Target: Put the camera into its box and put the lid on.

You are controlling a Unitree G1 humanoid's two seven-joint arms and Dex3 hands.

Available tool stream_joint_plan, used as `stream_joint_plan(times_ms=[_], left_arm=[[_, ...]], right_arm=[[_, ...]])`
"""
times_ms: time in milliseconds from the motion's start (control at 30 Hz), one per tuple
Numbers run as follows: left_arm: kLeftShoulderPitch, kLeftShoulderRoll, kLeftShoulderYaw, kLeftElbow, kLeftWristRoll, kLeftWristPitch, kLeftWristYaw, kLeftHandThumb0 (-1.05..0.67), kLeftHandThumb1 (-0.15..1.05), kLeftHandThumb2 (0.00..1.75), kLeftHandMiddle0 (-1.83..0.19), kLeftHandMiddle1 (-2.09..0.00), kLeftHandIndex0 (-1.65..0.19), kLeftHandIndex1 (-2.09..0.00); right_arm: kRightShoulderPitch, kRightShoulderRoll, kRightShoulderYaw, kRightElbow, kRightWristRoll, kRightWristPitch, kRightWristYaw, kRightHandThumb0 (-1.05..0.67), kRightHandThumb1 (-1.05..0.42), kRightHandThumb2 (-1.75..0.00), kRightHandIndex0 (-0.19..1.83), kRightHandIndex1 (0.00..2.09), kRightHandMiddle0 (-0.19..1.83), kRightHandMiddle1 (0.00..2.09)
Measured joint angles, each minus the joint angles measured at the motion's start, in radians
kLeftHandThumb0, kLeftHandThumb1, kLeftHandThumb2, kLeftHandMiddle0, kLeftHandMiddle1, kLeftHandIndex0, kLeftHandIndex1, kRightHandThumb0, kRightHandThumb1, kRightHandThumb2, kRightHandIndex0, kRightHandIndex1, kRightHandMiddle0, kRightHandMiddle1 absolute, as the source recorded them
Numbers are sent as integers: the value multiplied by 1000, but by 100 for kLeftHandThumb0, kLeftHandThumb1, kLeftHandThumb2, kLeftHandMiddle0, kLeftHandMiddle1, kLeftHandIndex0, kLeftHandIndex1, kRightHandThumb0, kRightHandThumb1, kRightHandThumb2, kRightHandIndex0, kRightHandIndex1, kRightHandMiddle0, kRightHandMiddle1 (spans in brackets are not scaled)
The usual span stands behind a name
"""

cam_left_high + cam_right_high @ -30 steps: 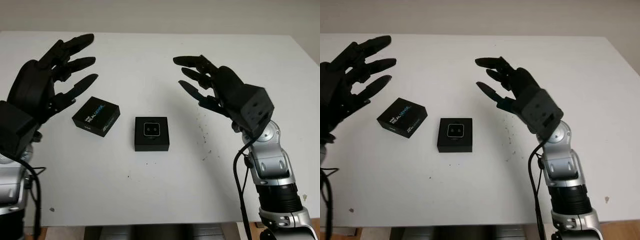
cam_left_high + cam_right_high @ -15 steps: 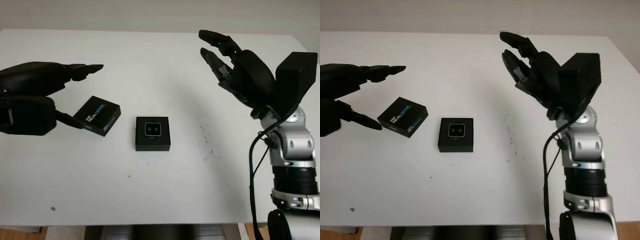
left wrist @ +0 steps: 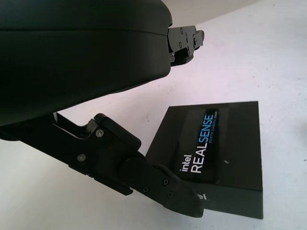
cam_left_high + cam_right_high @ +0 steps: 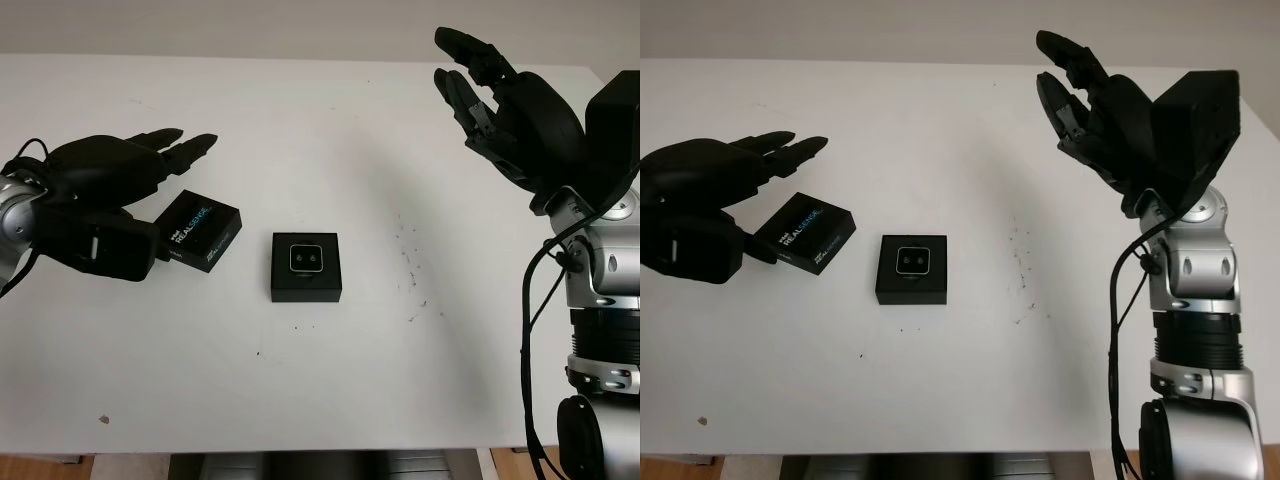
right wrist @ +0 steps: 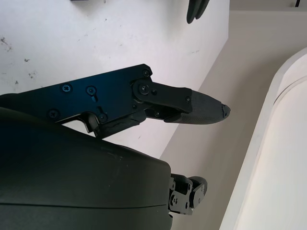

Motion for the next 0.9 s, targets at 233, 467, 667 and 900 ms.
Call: stream_joint_plan(times_ms=[233, 467, 667, 900], left_arm=[[-58, -11, -48, 86, 58, -43, 41, -68, 80, 5, 7, -7, 14, -6], [-102, -18, -108, 134, 121, -99, 59, -68, 80, 5, 2, -7, 11, -6], [-131, -29, -123, 174, 130, -120, 62, -66, 79, 5, 1, -6, 10, -7], [-132, -44, -146, 175, 158, -105, 62, -66, 81, 6, 1, -6, 10, -6]], right_arm=[[-1, -9, -1, 0, 6, 1, -7, -65, -105, -59, 1, 3, -19, 40], [-1, -9, -1, 0, 7, -1, -4, -64, -105, -61, 1, 4, -19, 35], [-1, -9, -1, 0, 8, -1, -8, -63, -105, -62, 0, 3, -19, 37], [-1, -9, 1, 0, 5, -1, -3, -64, -105, -63, -2, 3, -19, 38]])
